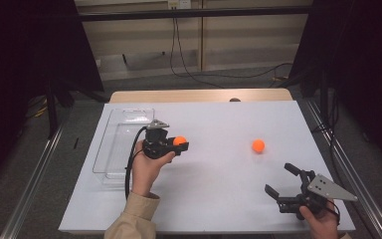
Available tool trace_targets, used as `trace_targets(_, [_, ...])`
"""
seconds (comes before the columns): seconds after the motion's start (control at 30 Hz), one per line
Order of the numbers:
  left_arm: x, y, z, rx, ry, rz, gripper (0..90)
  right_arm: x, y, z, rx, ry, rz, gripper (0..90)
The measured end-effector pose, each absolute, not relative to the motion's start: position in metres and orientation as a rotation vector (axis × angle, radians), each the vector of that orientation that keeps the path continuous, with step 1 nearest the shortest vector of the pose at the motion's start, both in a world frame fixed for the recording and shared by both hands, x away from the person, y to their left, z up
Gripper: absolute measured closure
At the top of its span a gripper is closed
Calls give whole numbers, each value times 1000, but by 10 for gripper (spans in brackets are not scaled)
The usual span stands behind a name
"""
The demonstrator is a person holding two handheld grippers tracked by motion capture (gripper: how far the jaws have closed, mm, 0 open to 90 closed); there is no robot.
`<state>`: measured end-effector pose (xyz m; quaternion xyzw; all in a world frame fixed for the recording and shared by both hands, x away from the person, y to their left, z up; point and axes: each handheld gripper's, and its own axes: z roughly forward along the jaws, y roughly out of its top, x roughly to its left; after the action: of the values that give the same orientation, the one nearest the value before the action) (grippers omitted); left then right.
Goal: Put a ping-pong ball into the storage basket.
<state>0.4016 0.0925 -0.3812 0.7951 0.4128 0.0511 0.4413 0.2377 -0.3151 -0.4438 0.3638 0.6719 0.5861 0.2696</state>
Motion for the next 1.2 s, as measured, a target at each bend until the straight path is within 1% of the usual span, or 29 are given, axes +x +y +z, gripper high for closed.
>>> trace_targets(1.2, [403,113,-377,1960,1077,155,509,238,-315,-444,983,1810,1577,12])
